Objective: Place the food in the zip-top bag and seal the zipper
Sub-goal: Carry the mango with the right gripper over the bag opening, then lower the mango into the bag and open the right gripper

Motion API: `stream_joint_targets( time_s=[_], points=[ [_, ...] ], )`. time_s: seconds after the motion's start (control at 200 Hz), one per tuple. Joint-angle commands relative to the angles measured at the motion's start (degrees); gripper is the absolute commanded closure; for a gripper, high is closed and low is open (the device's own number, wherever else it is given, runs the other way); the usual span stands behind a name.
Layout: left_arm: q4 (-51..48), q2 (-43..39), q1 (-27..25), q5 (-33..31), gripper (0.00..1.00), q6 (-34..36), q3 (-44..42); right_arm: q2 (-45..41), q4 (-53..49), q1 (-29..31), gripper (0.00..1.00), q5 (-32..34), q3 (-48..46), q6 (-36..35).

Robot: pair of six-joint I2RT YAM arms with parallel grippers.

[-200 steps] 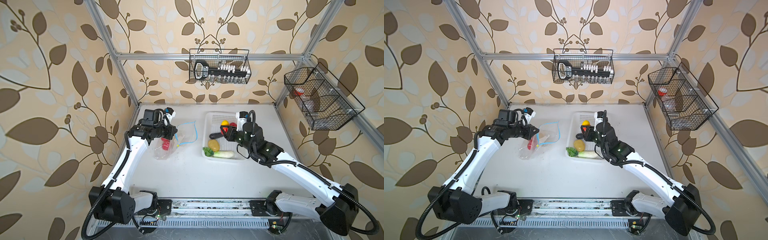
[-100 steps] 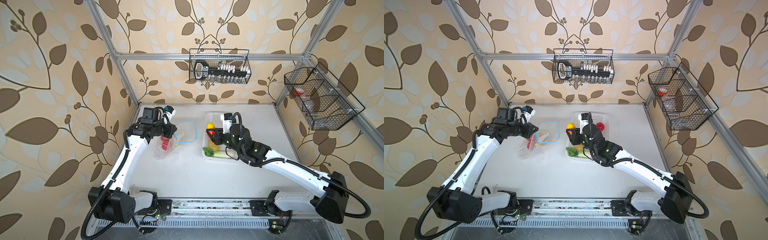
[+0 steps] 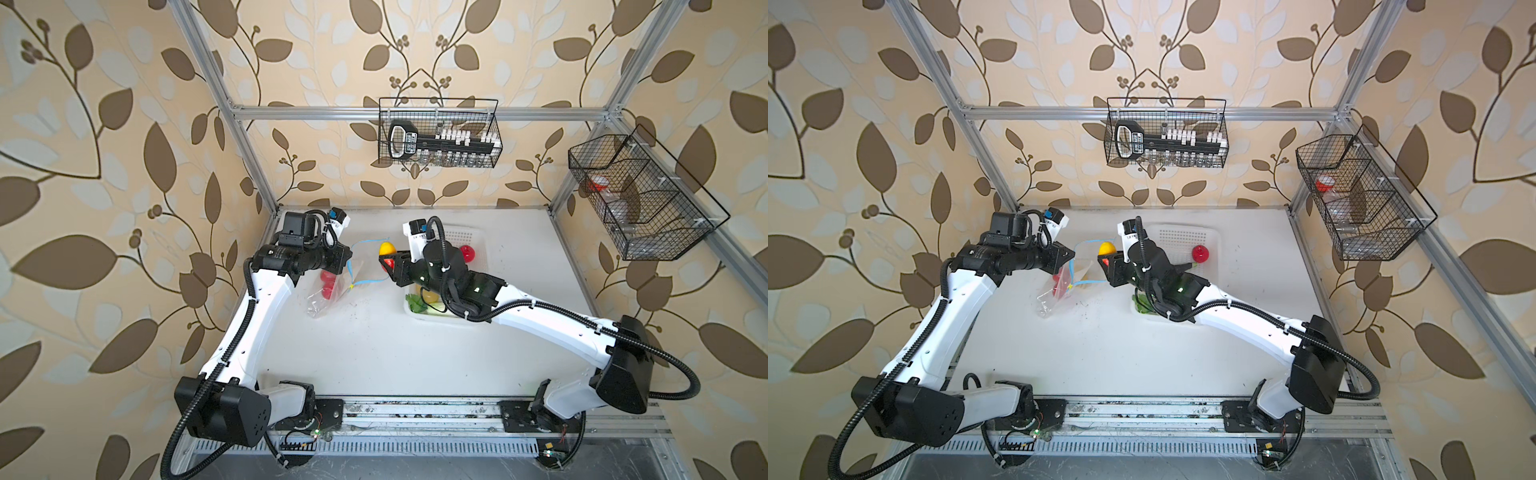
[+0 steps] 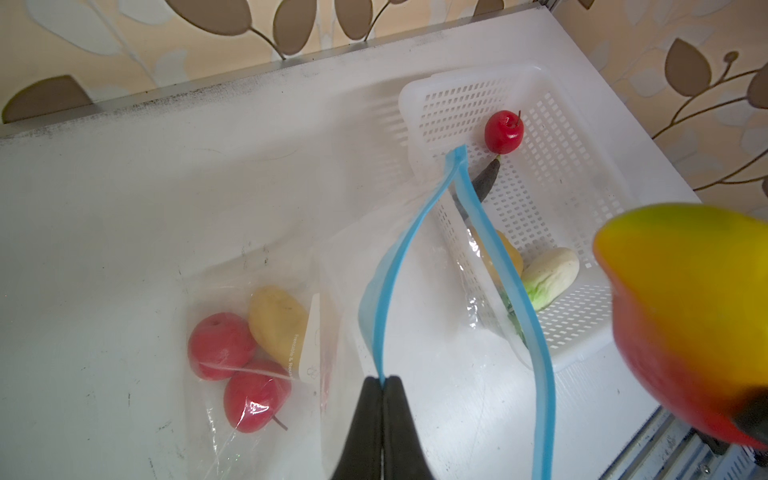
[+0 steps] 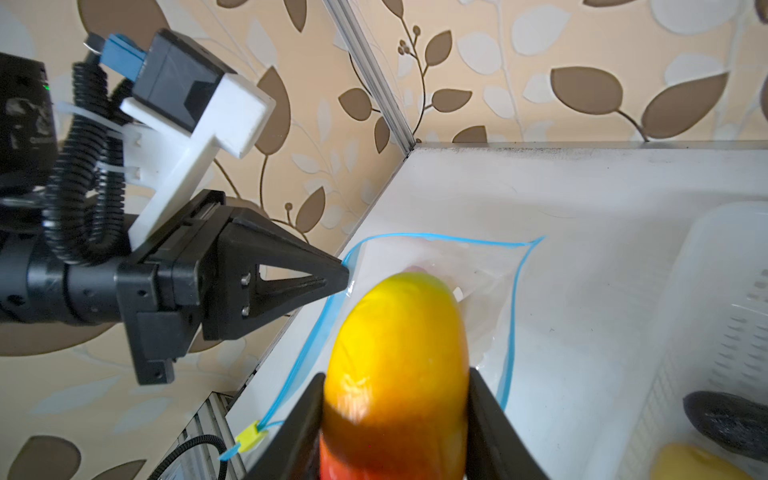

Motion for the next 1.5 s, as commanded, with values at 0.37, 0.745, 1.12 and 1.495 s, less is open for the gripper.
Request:
stream_joint_targets(
  time_s=[0.37, 0.745, 1.12, 1.495],
  points=[
    [-0.7, -1.7, -0.7, 1.1, 1.0, 0.3, 4.1, 9.1, -4.7, 1.5, 0.68, -1.1, 9.3, -1.5],
    [-0.4, -2.1, -0.8, 0.3, 1.0, 0.2, 4.6, 13.5, -7.4, 2.2, 0.65, -2.7, 13.0, -1.7],
    [0.9, -1.9, -0.8, 0.5, 1.0, -1.1, 5.1, 17.1, -10.6, 2.0, 0.57, -5.8, 16.1, -1.5],
    [1.1, -1.6, -0.9, 0.3, 1.0, -1.4, 4.9, 16.1, -12.7, 1.1, 0.23, -5.9, 16.5, -0.8]
  ],
)
